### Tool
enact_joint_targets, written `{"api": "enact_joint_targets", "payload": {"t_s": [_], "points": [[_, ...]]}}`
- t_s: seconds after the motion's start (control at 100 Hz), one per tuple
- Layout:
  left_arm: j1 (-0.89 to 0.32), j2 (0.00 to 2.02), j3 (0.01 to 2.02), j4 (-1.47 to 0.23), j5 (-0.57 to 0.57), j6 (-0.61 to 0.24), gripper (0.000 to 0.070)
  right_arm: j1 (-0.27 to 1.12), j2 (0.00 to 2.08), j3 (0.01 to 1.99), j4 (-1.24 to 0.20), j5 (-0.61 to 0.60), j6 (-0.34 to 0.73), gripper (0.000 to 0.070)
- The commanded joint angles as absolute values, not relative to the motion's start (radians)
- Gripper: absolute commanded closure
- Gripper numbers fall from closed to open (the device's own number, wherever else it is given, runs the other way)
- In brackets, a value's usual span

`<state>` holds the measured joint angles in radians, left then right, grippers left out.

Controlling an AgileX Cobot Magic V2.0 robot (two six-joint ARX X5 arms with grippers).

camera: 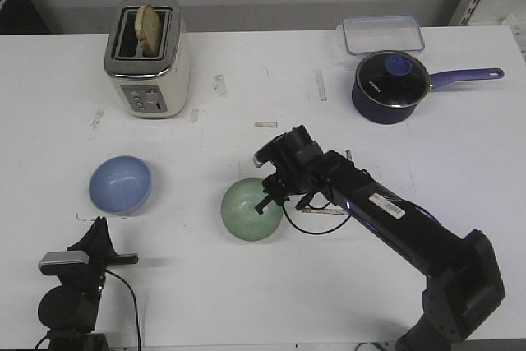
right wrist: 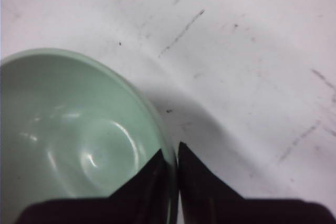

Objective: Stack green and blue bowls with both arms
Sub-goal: 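Slide the green bowl with the right gripper toward the table center, then release the green bowl and return the right gripper to rest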

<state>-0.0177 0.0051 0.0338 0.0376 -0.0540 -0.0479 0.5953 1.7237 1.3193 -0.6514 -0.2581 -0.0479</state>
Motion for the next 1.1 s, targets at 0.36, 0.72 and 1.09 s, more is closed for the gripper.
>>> {"api": "enact_joint_targets", "payload": {"t_s": [0.36, 0.72, 1.09], "points": [[-0.018, 0.003, 0.014, 0.047, -0.055, -0.057, 0.0697, 0.603, 1.754, 1.334, -0.651, -0.265, -0.053, 0.0166], [-0.018, 0.003, 0.014, 0.048, -0.055, -0.057, 0.0697, 0.554, 1.568, 1.346, -0.57, -0.26, -0.052, 0.0377], [-0.018, 0.003, 0.014, 0.048, -0.055, -0.058, 0.0697, 0.281, 1.21, 1.322, -0.655, -0.101, -0.075, 0.0694]]}}
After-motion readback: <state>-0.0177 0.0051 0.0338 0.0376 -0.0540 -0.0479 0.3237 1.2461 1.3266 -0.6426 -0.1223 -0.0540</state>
